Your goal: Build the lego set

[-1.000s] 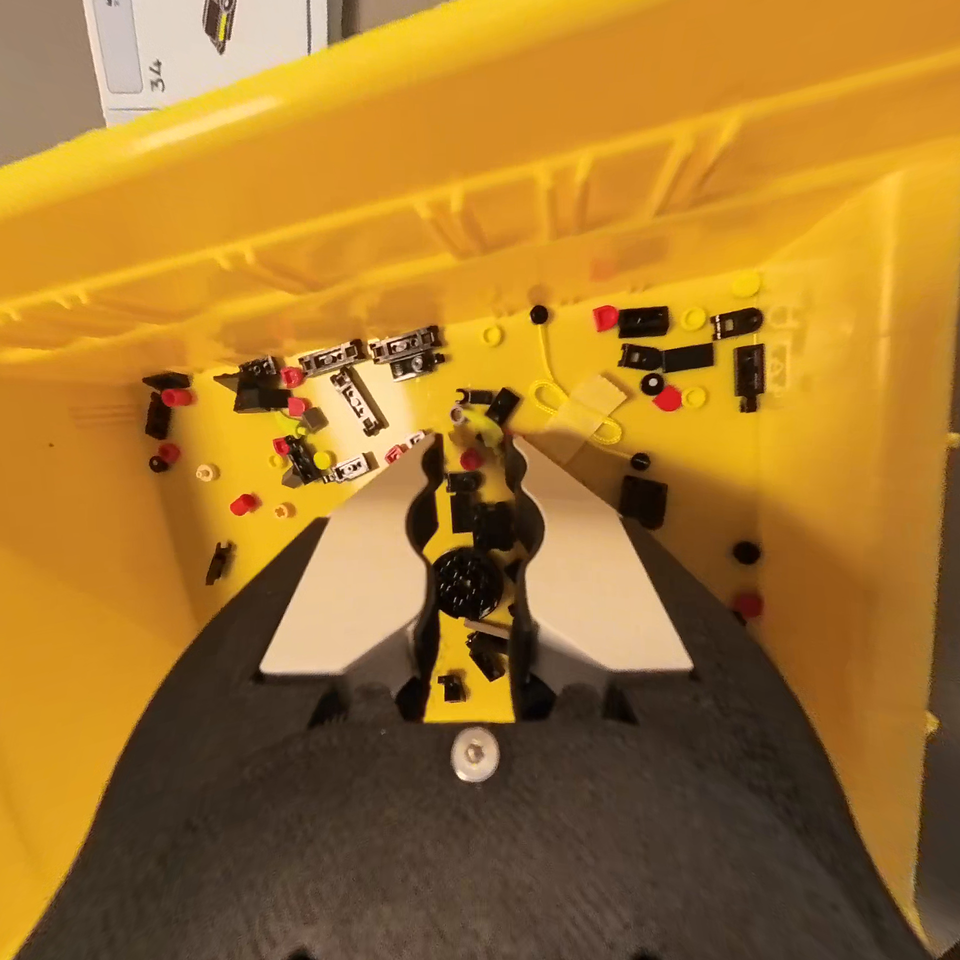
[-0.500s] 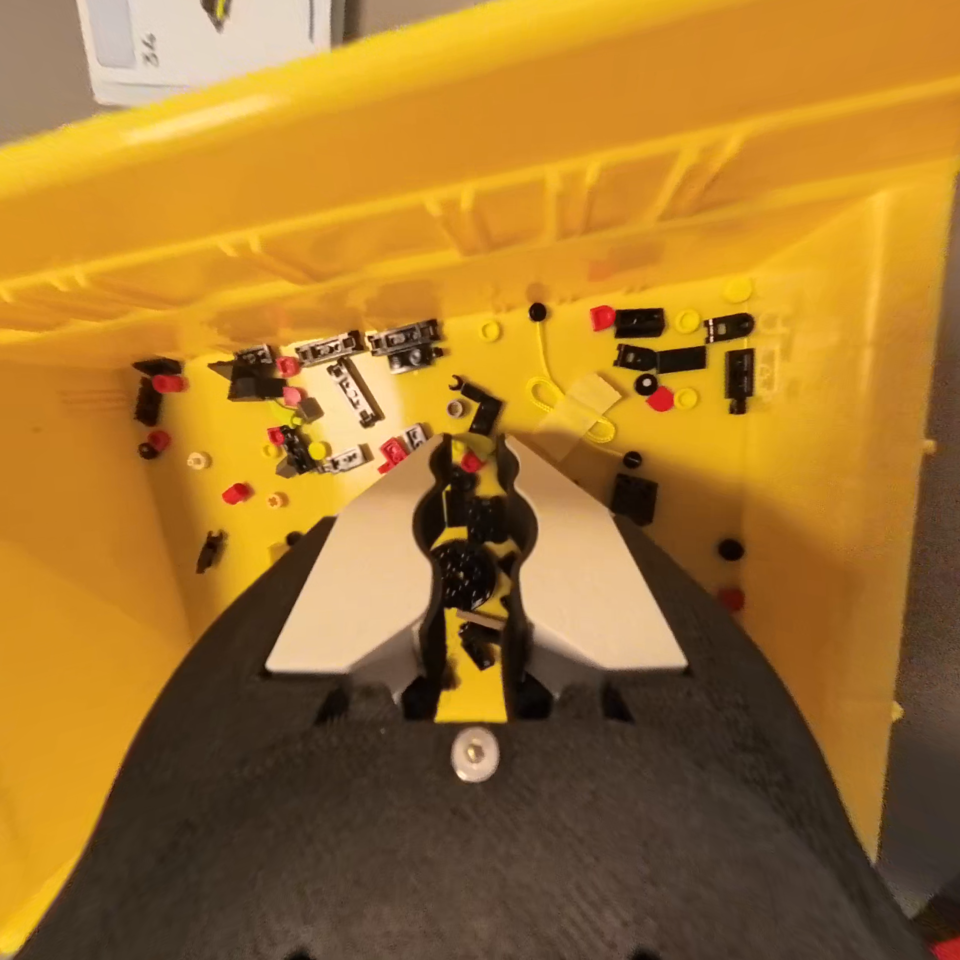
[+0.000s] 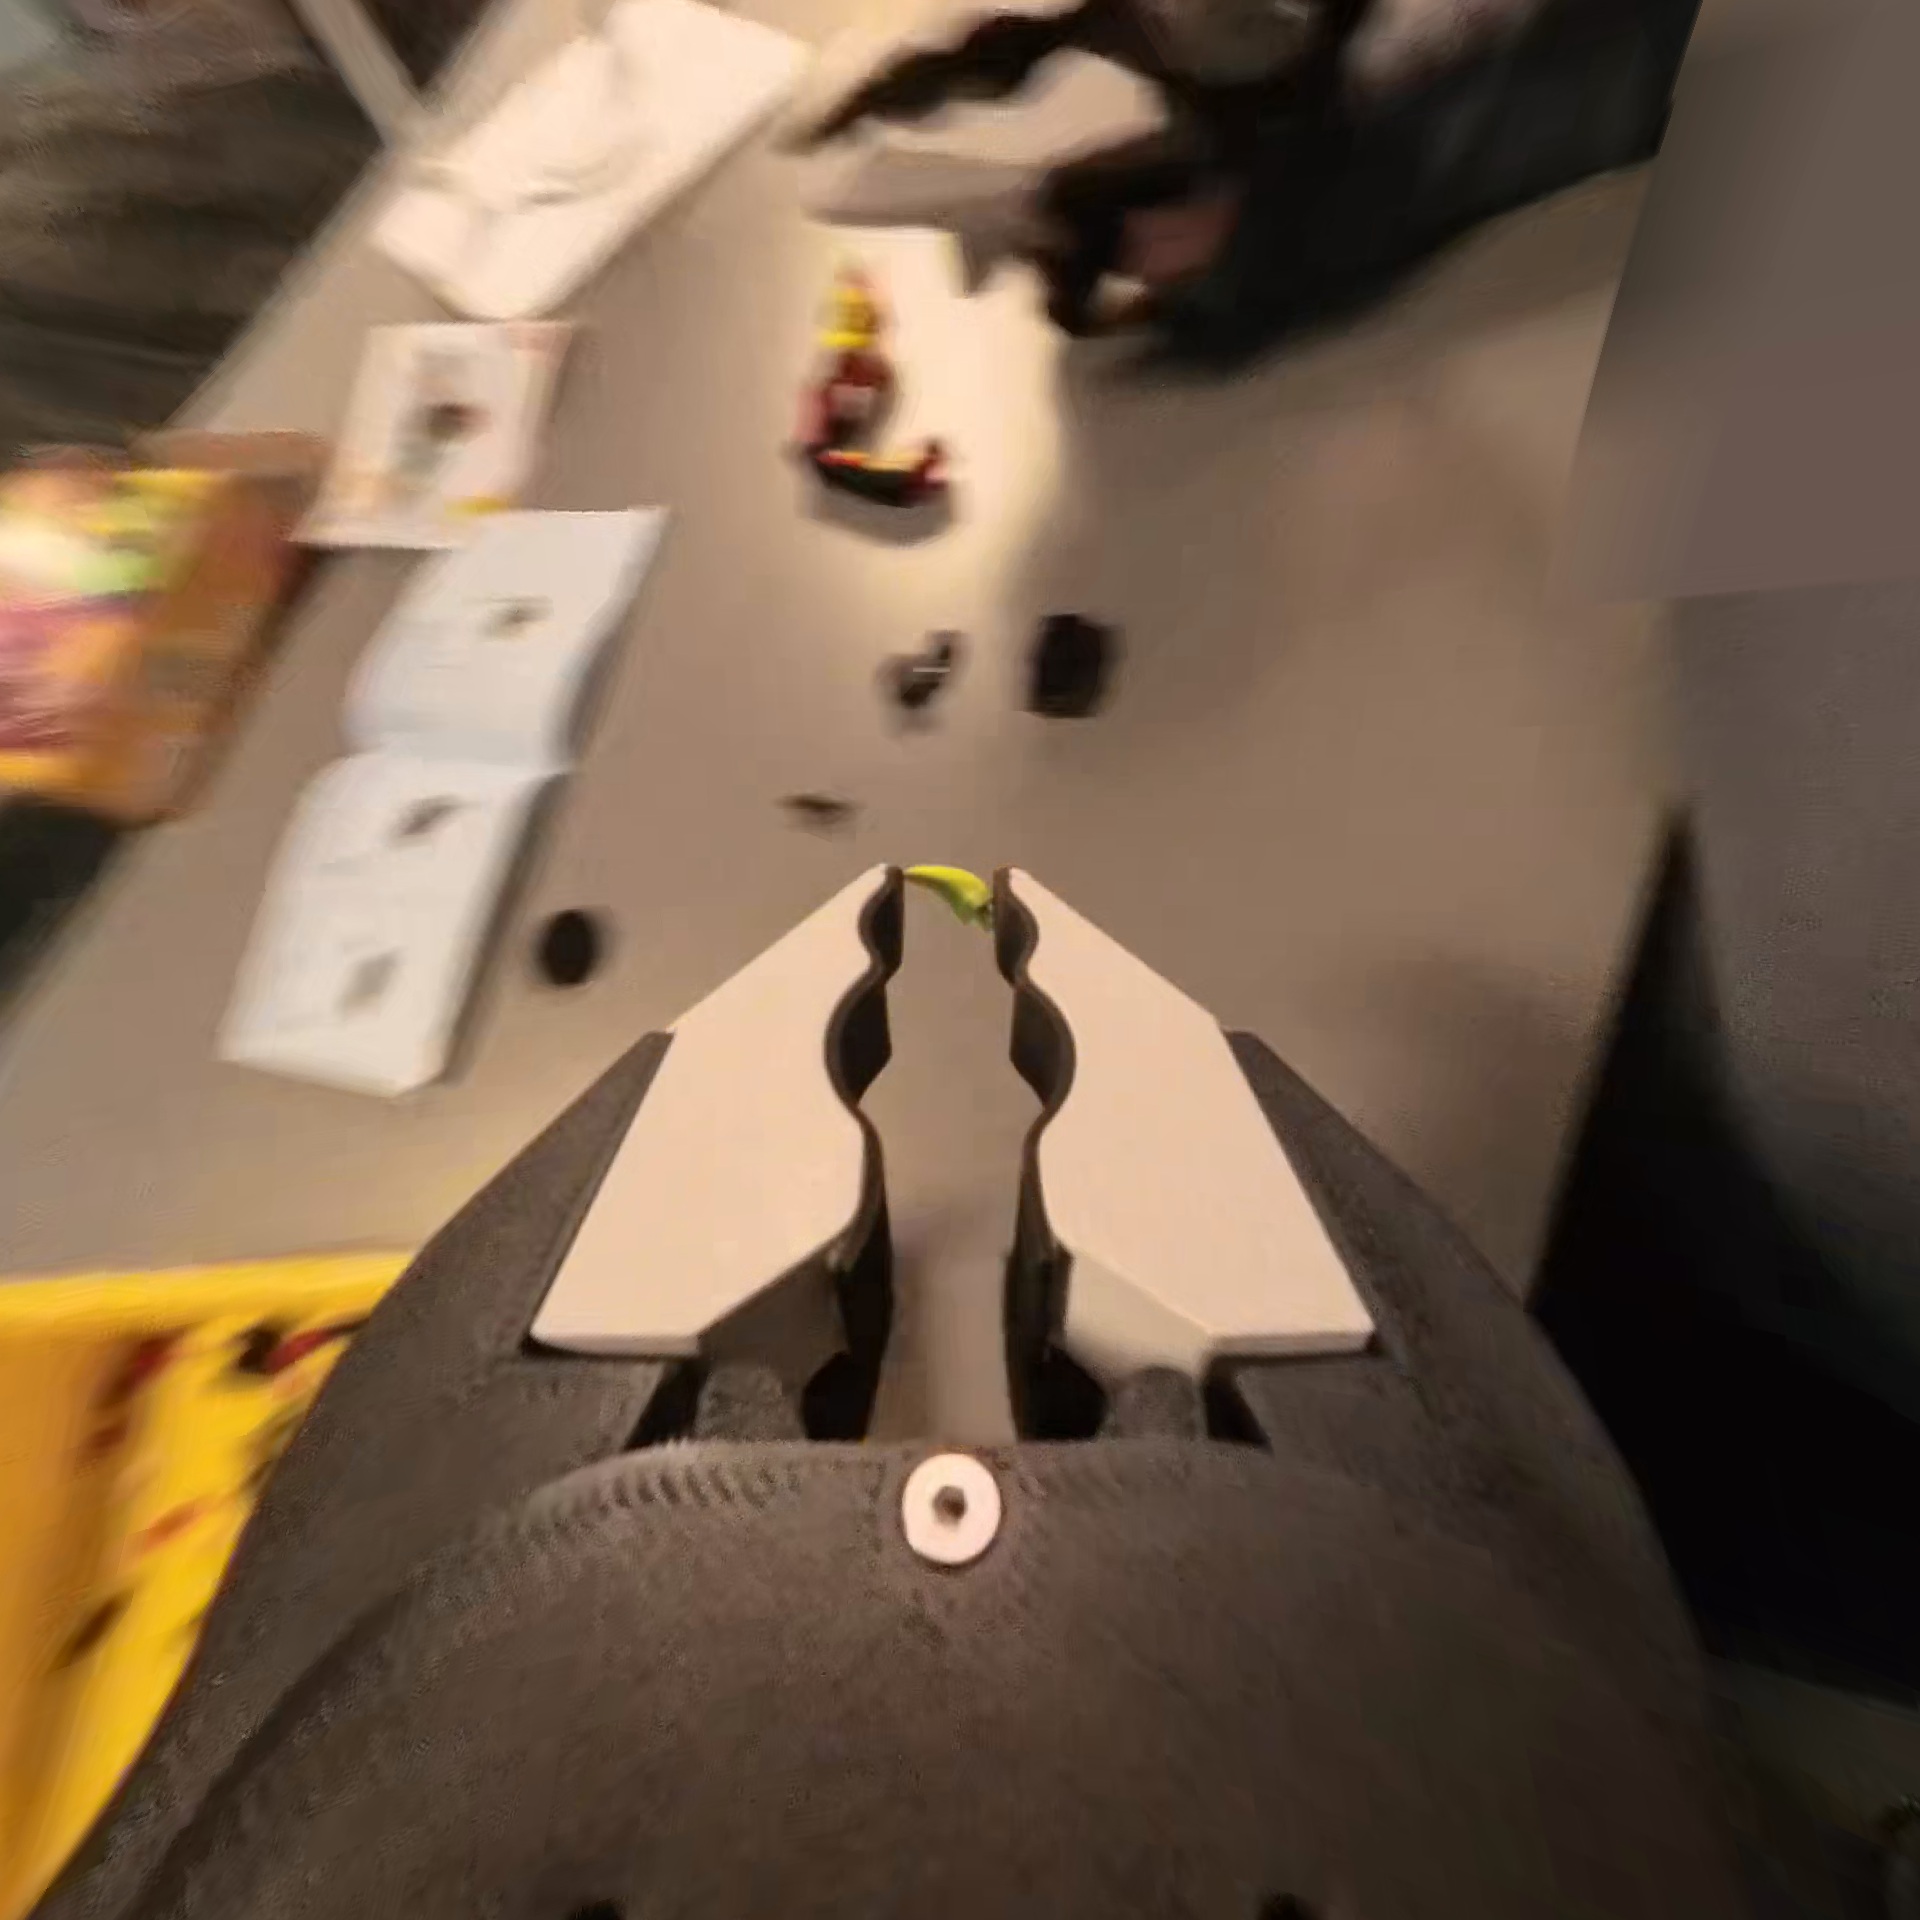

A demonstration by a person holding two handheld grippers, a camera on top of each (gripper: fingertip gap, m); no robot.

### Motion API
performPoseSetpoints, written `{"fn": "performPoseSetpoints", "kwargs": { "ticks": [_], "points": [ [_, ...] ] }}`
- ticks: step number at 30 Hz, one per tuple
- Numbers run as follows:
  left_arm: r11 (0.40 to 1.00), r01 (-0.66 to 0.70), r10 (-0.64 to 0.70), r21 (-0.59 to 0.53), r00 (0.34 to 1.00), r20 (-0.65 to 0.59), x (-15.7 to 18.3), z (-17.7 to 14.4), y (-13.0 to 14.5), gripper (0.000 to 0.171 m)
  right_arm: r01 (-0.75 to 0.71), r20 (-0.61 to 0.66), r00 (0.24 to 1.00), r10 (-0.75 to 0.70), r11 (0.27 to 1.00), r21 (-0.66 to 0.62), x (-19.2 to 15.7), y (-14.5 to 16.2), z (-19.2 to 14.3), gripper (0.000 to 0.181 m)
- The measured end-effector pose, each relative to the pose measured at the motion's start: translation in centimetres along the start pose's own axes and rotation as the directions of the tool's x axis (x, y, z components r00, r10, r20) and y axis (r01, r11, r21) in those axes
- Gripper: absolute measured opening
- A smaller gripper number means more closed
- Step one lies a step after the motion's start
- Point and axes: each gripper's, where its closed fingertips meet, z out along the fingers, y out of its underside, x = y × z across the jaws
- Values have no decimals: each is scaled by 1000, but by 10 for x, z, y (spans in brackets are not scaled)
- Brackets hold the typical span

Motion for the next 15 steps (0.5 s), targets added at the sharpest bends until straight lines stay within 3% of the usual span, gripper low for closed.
{"fn": "performPoseSetpoints", "kwargs": {
  "ticks": [4, 10, 12, 15],
  "points": [
    [996, 65, -68, -53, 997, -41, 41, 62, 38, 16, -45, 28, 999, 44, 999, 22, -3, -5, -5, 14],
    [970, 194, -206, -147, 976, -71, 54, 95, 58, 18, -79, 14, 997, 79, 997, 21, 1, -5, -8, 13],
    [966, 223, -239, -127, 963, -127, 58, 94, 53, 31, -85, 12, 996, 84, 996, 22, 2, -5, -9, 13],
    [942, 333, -325, -45, 868, -374, 81, 67, 19, 32, -94, -4, 996, 94, 995, 37, 6, -8, -10, 16]
  ]
}}
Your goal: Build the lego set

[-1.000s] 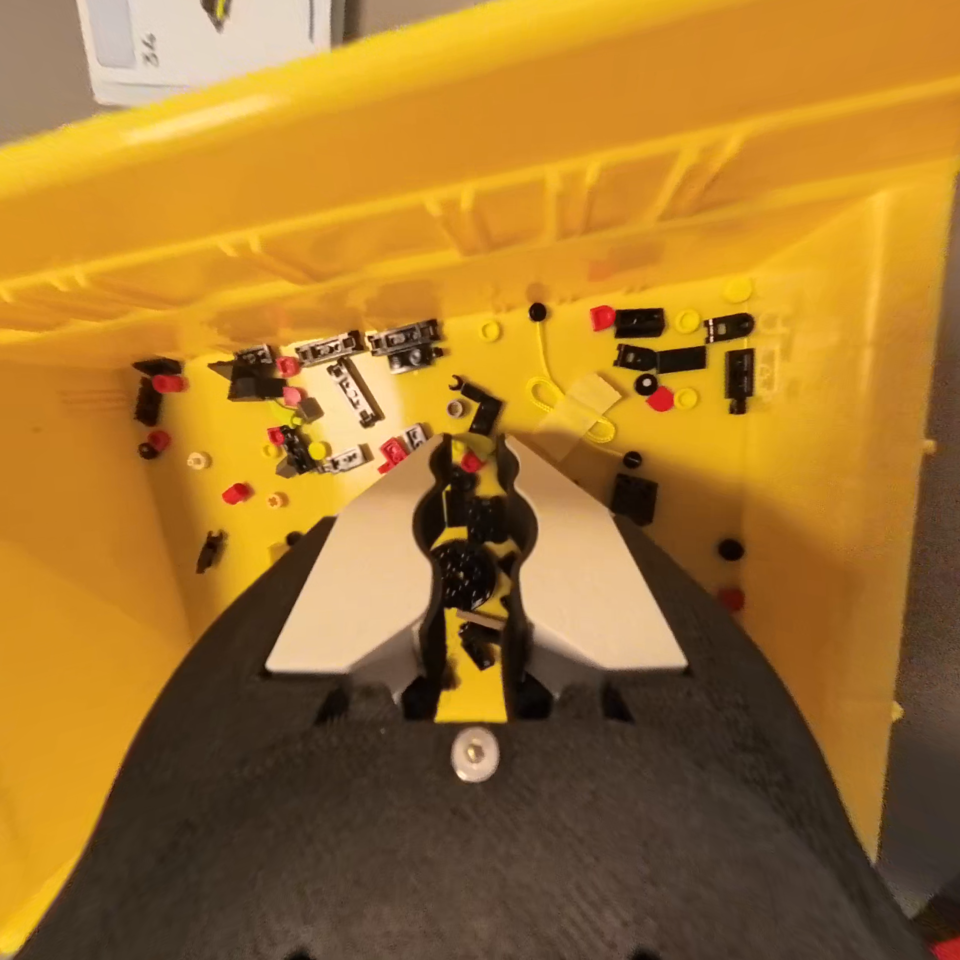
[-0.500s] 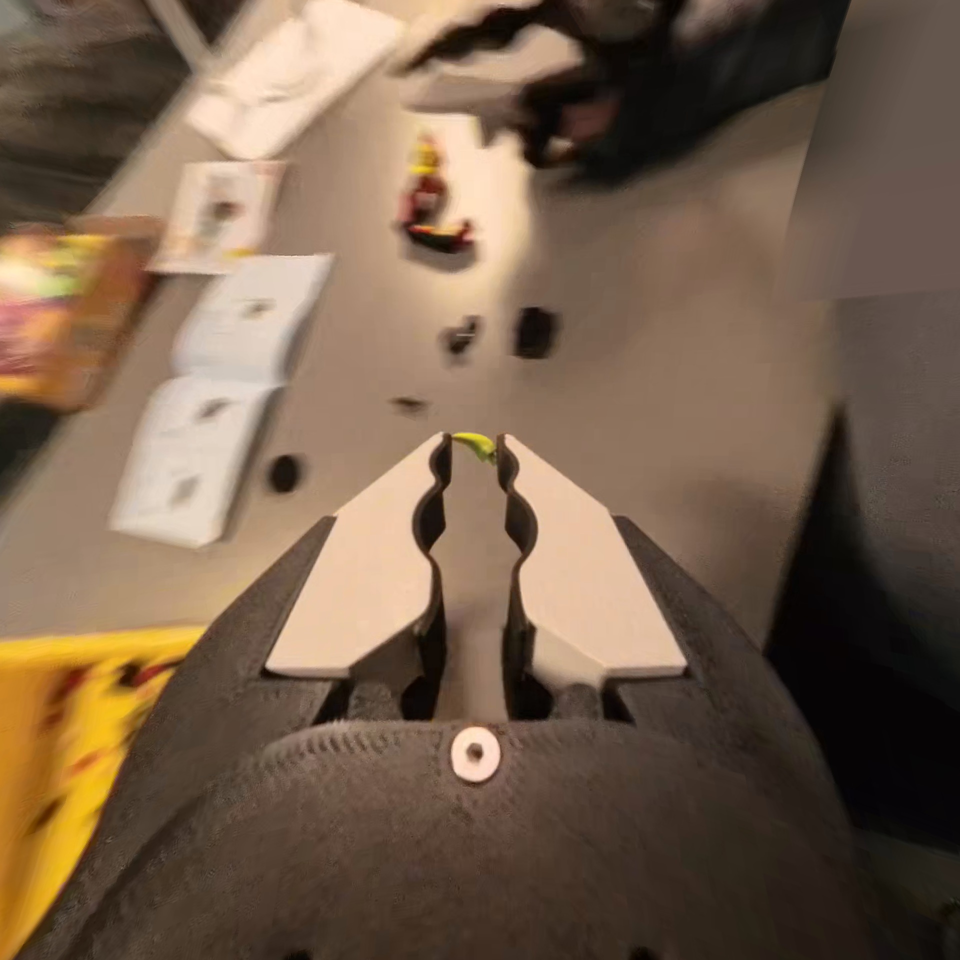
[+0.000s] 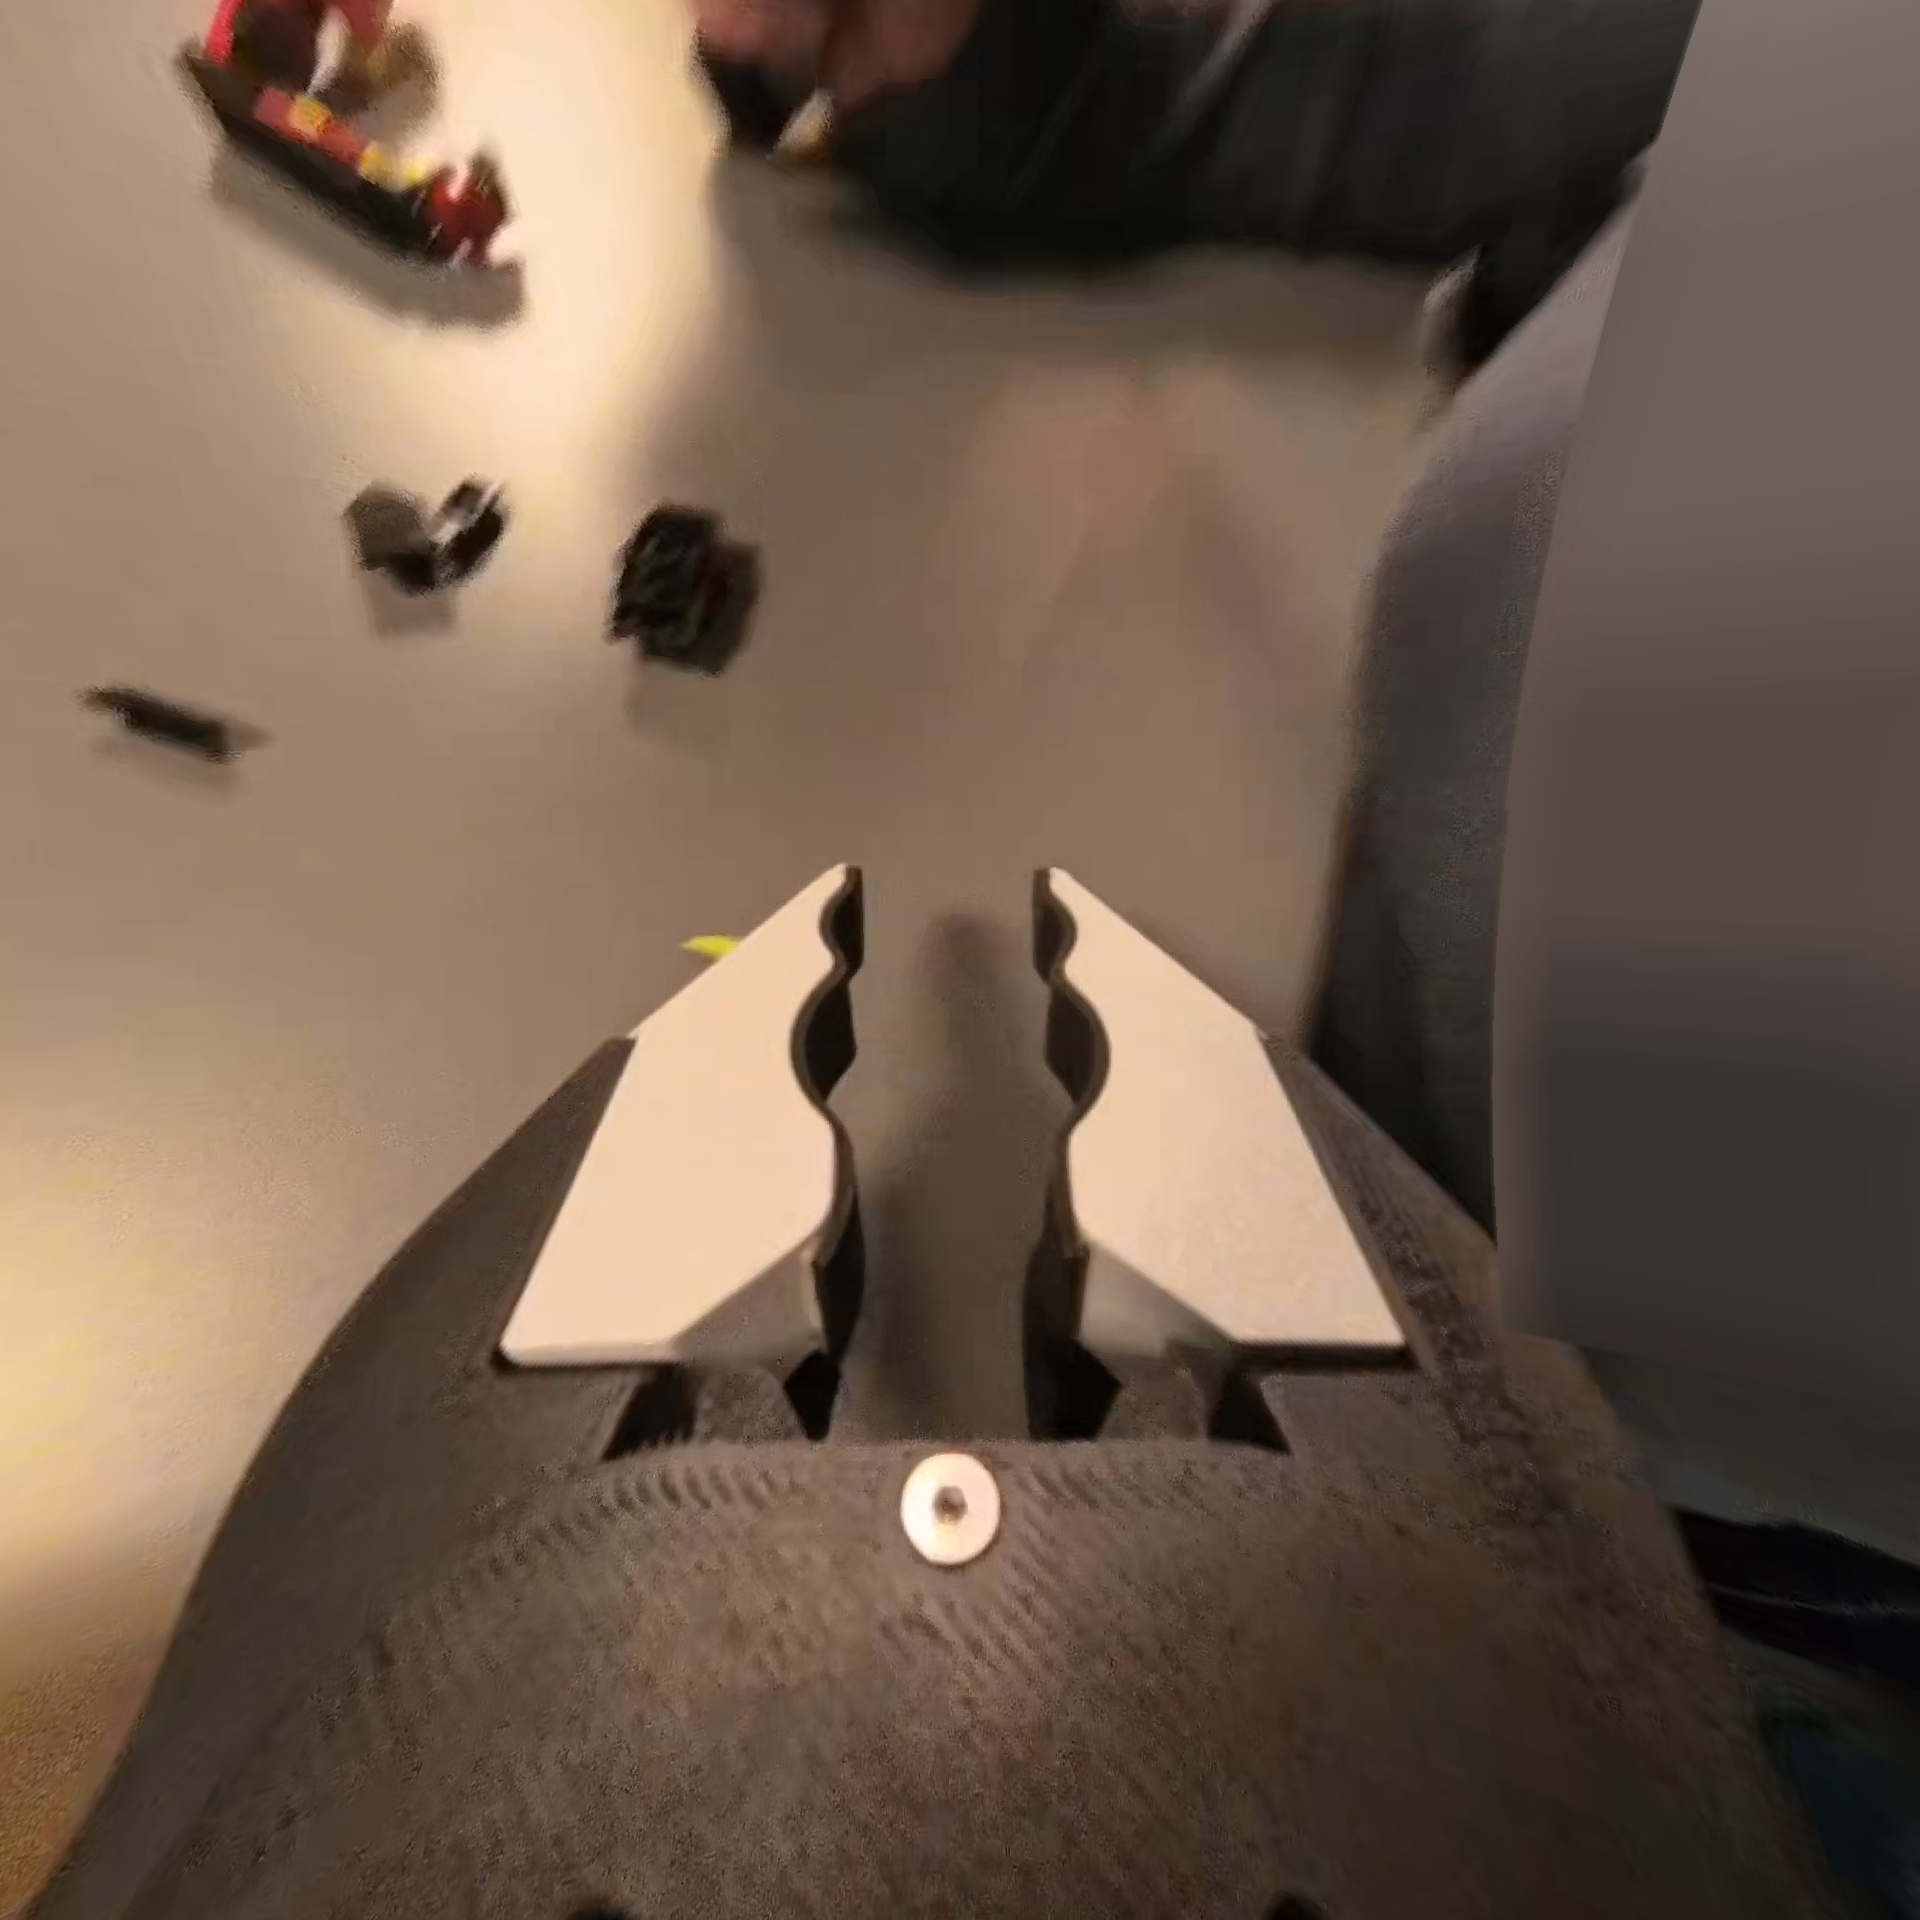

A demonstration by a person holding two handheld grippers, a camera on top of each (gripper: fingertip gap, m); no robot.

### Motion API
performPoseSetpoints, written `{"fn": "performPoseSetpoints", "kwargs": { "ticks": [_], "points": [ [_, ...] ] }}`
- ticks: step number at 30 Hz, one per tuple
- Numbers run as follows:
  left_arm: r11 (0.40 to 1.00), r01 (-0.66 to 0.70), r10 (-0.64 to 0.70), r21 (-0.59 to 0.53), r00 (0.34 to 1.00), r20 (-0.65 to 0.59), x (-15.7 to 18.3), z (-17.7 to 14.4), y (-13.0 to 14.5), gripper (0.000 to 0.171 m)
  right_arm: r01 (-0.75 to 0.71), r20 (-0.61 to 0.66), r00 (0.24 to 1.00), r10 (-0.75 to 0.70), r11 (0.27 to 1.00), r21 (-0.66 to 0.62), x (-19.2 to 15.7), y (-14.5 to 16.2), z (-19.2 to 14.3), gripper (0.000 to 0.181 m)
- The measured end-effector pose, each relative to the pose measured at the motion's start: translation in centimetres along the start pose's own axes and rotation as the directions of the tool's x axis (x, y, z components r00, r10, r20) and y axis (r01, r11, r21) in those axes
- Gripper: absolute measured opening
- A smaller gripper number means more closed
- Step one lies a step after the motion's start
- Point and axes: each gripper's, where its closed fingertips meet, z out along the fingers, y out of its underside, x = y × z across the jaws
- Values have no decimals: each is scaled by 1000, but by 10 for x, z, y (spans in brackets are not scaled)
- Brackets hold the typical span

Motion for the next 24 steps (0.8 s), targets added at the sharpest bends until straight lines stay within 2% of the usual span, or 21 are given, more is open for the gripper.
{"fn": "performPoseSetpoints", "kwargs": {
  "ticks": [2, 3, 4, 6, 8, 9, 10, 11, 14, 17, 21, 24],
  "points": [
    [990, 36, -18, 134, 991, -134, 20, -31, -24, 32, -8, -25, 1000, 9, 1000, 9, 5, -2, -1, 16],
    [978, 28, -5, 207, 994, -109, 16, -52, -35, 31, -10, -45, 999, 10, 1000, 6, 9, -1, -1, 16],
    [962, 4, 7, 274, 999, -39, 5, -76, -45, 30, -11, -64, 998, 11, 1000, 3, 12, 0, -1, 15],
    [927, -29, -49, 374, 979, 197, -42, -131, -59, 23, -13, -95, 995, 12, 1000, -7, 18, 2, 1, 15],
    [930, -22, -157, 367, 879, 451, -106, -184, -53, 10, -3, -118, 993, 0, 1000, -24, 22, 6, 3, 15],
    [949, 19, -207, 315, 789, 578, -143, -207, -41, 3, 5, -132, 991, -9, 999, -33, 25, 7, 4, 14],
    [964, 91, -241, 250, 696, 676, -177, -225, -25, 0, 12, -147, 989, -18, 999, -41, 27, 9, 3, 14],
    [964, 181, -267, 197, 645, 716, -205, -235, -9, 1, 16, -165, 986, -23, 999, -48, 30, 10, 3, 14],
    [928, 351, -344, 121, 690, 636, -255, -223, 11, 6, 17, -220, 975, -32, 997, -70, 40, 14, 2, 13],
    [883, 469, -367, 6, 683, 631, -295, -208, 37, 8, 41, -249, 966, -62, 995, -89, 43, 15, 1, 13],
    [819, 543, -292, -185, 672, 680, -315, -197, 65, 9, 78, -258, 961, -104, 991, -110, 43, 17, 2, 12],
    [799, 555, -281, -232, 685, 672, -318, -188, 71, 9, 86, -258, 960, -113, 990, -115, 43, 17, 3, 11]
  ]
}}
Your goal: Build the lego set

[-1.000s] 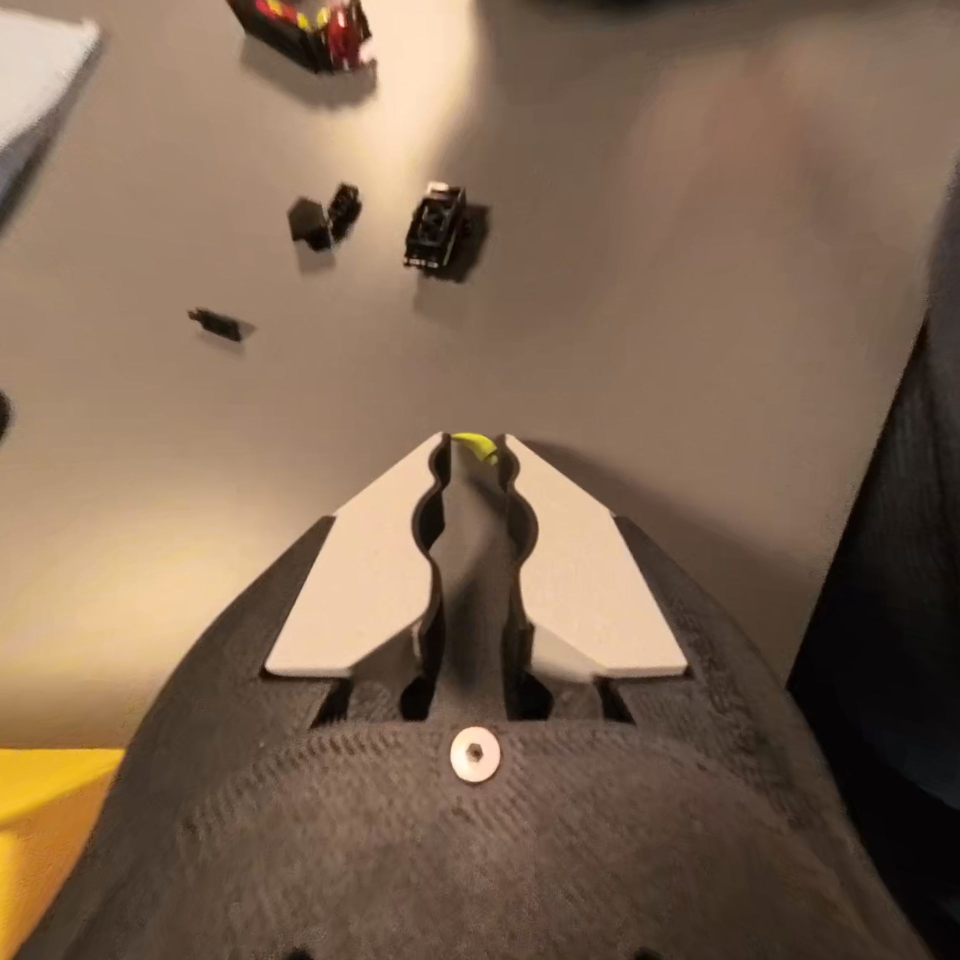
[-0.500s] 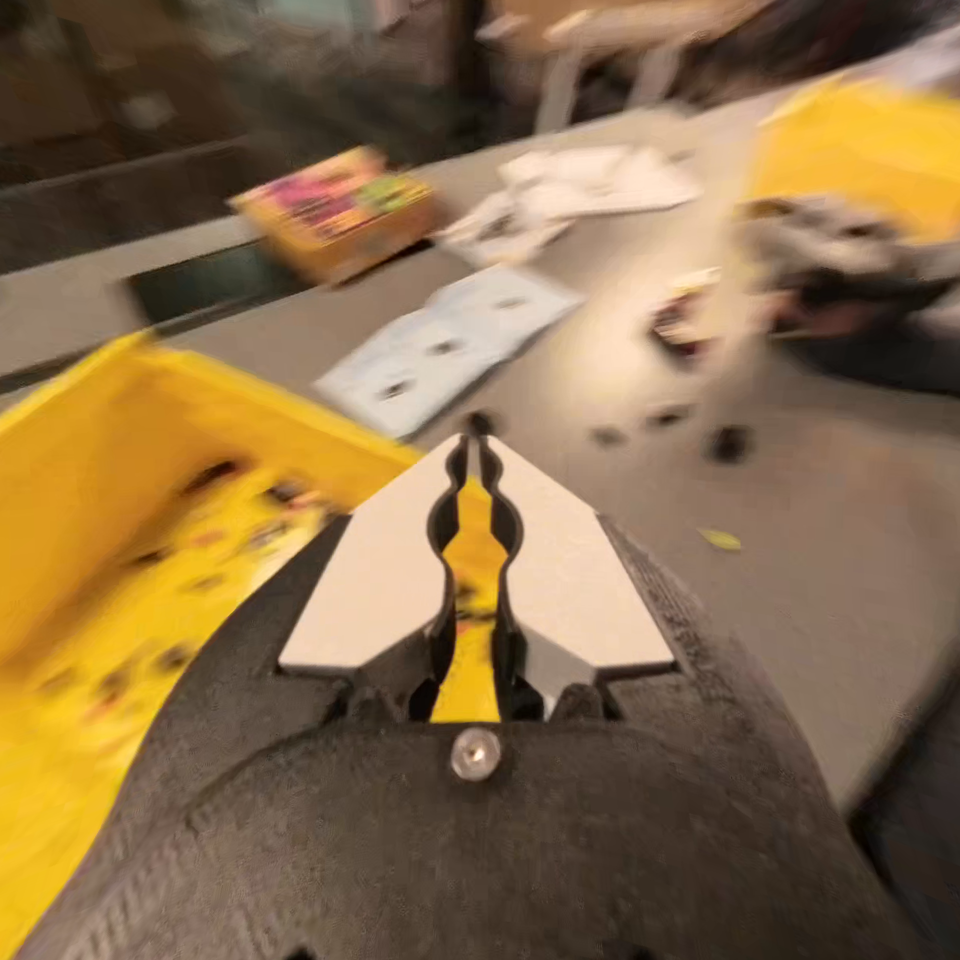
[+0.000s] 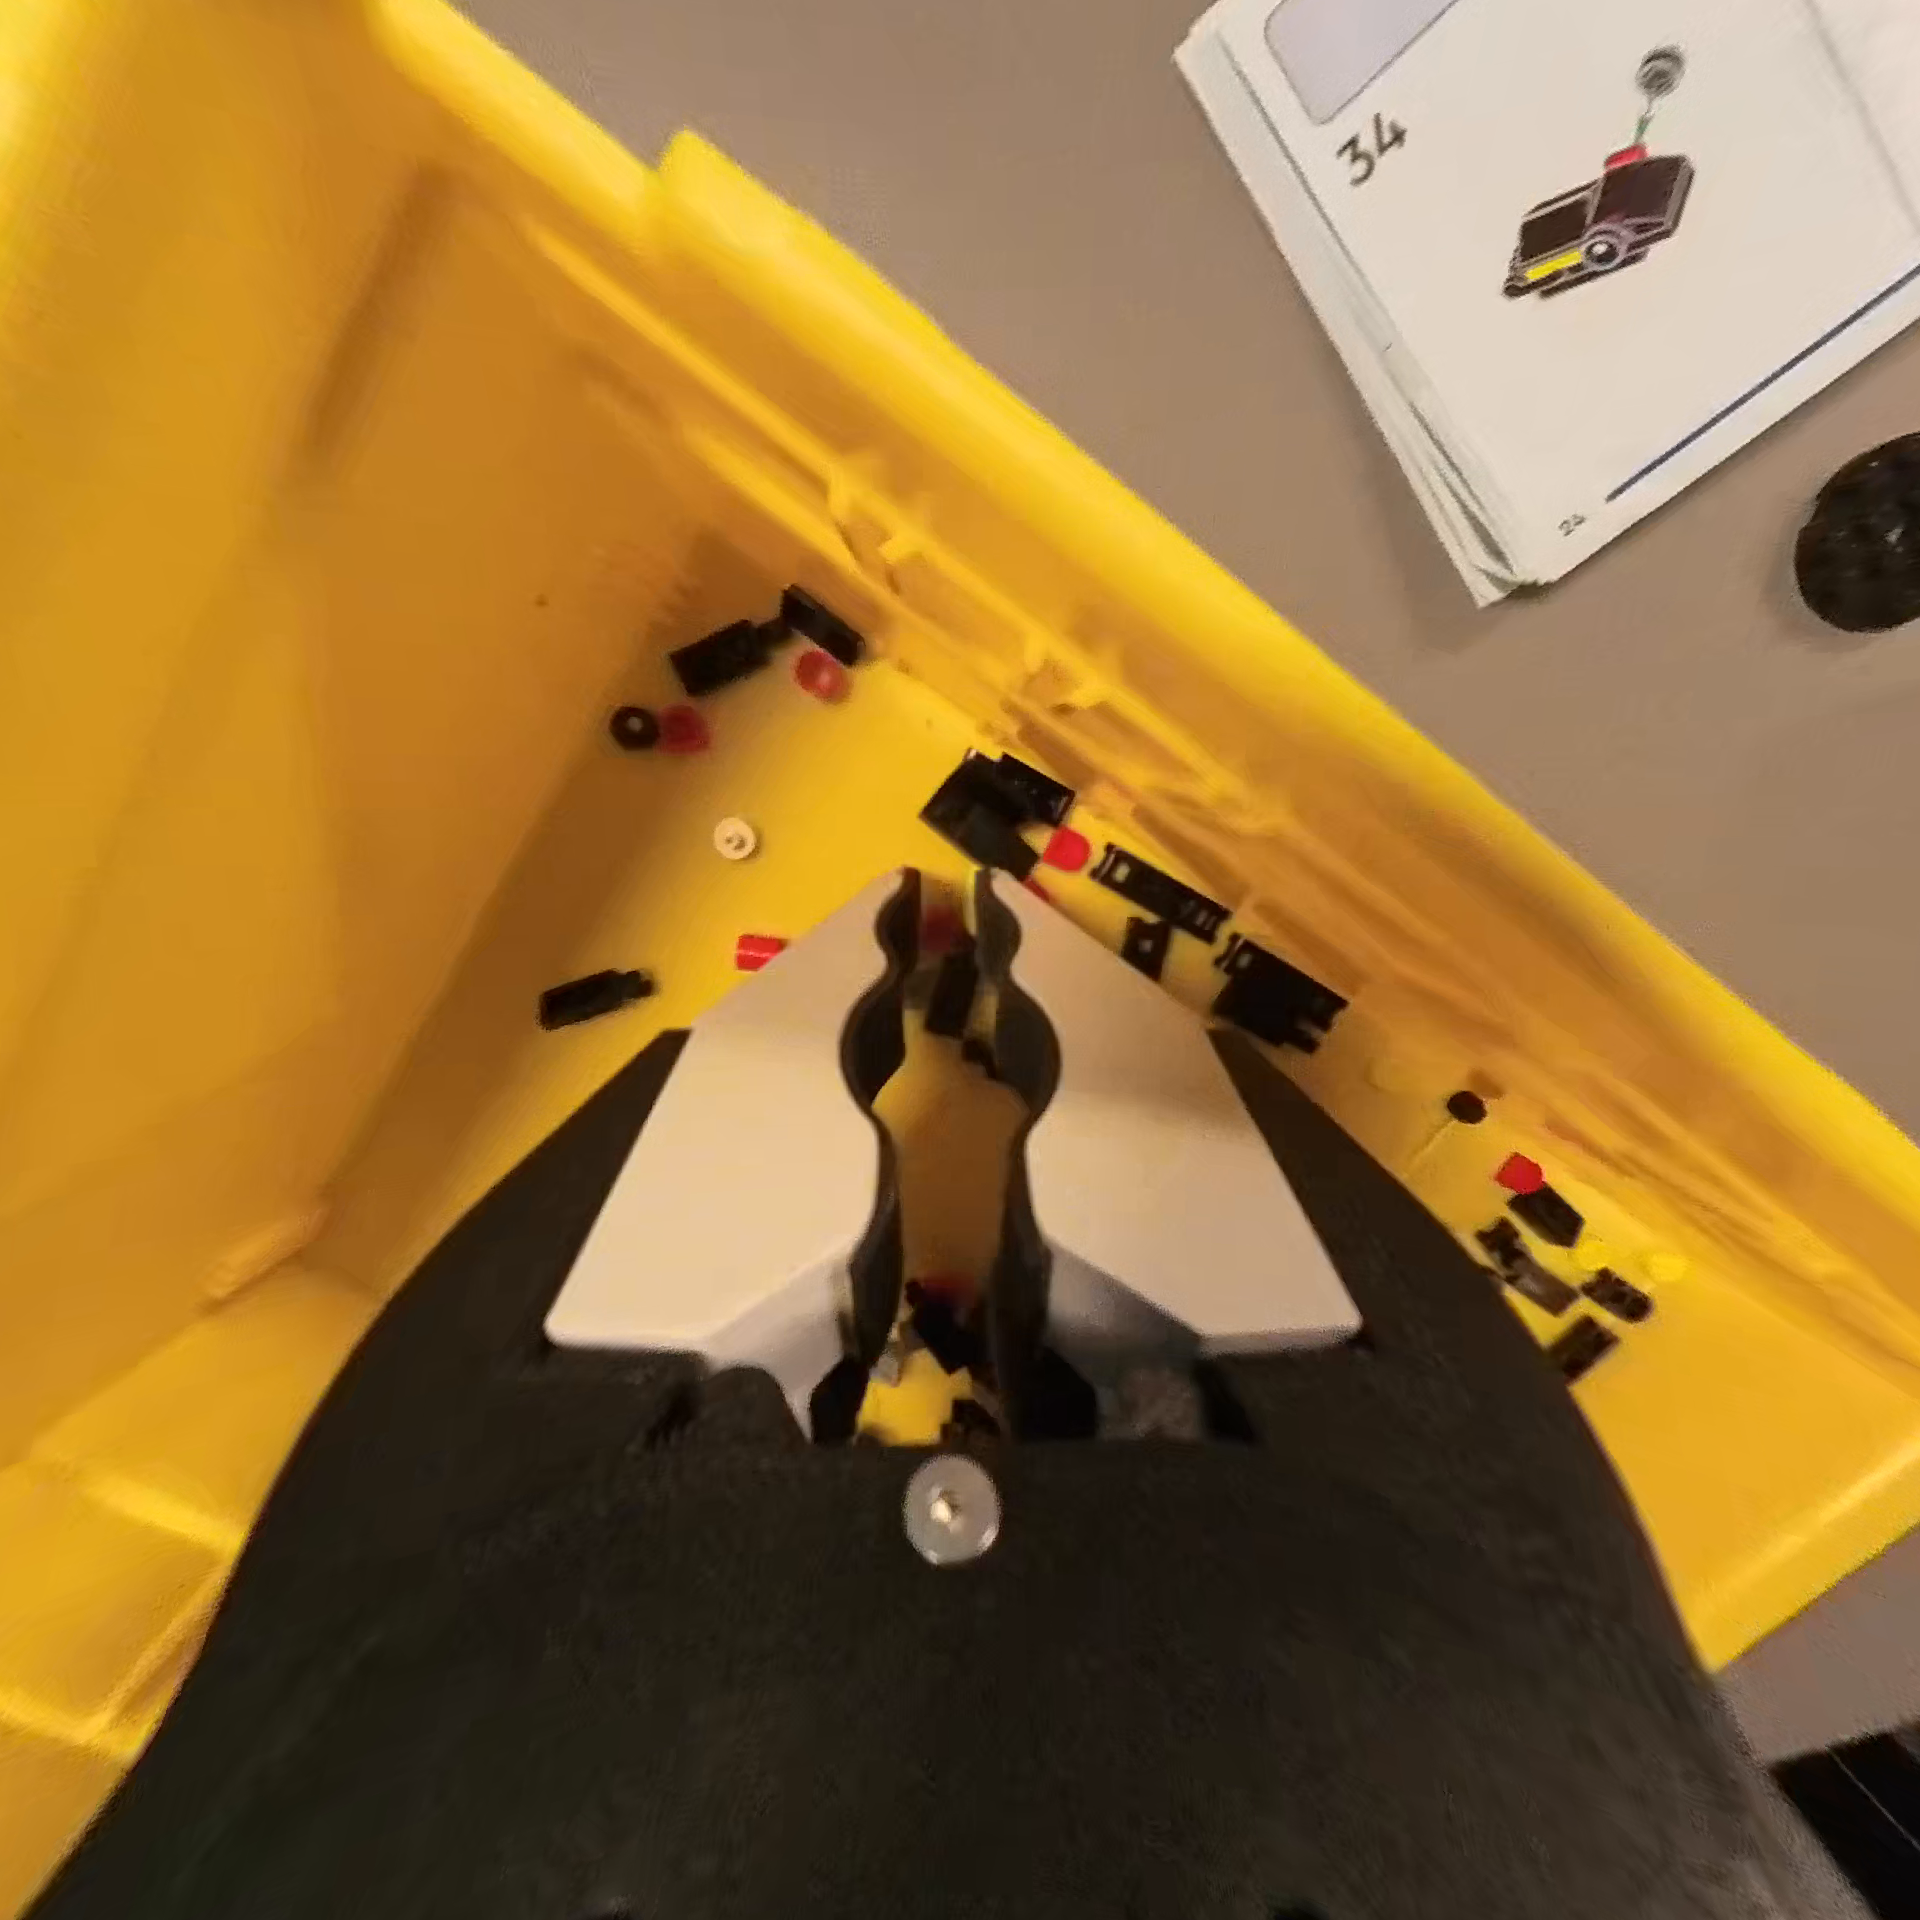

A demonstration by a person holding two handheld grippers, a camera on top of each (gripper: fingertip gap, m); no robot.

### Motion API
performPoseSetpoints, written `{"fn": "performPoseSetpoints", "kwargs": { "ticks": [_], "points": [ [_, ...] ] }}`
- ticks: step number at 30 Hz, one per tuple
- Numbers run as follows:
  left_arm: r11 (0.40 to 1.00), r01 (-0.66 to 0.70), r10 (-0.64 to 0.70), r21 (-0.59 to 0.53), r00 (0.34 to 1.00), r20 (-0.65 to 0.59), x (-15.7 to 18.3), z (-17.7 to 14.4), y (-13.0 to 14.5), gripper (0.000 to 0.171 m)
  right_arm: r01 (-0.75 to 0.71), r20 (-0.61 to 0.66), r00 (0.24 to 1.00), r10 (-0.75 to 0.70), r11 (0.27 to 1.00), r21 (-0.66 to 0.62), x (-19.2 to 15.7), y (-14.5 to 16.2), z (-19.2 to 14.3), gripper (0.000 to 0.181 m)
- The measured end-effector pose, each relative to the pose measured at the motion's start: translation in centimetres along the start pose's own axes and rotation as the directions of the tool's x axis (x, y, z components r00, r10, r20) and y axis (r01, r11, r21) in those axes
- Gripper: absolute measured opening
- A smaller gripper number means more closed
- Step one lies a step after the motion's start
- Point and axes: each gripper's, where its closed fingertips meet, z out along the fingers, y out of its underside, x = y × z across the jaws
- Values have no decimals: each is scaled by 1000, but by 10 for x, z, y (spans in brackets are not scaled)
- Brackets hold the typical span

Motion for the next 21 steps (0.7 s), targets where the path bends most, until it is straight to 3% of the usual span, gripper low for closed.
{"fn": "performPoseSetpoints", "kwargs": {
  "ticks": [10, 17, 19, 21],
  "points": [
    [995, 67, -70, -69, 997, -33, 7, 0, 10, 11, 3, 21, 1000, -3, 1000, 7, -3, -1, 0, 10],
    [996, 44, -41, -73, 999, 36, 5, 2, 13, 7, -2, 52, 999, 1, 1000, 19, -8, -3, -1, 9],
    [999, 35, -33, -35, 997, 69, 4, -4, 11, 6, -12, 66, 998, 11, 1000, 25, -10, -4, -1, 9],
    [995, 24, -38, 101, 989, 141, 0, -28, -1, 5, -27, 84, 996, 24, 999, 32, -12, -5, -2, 9]
  ]
}}
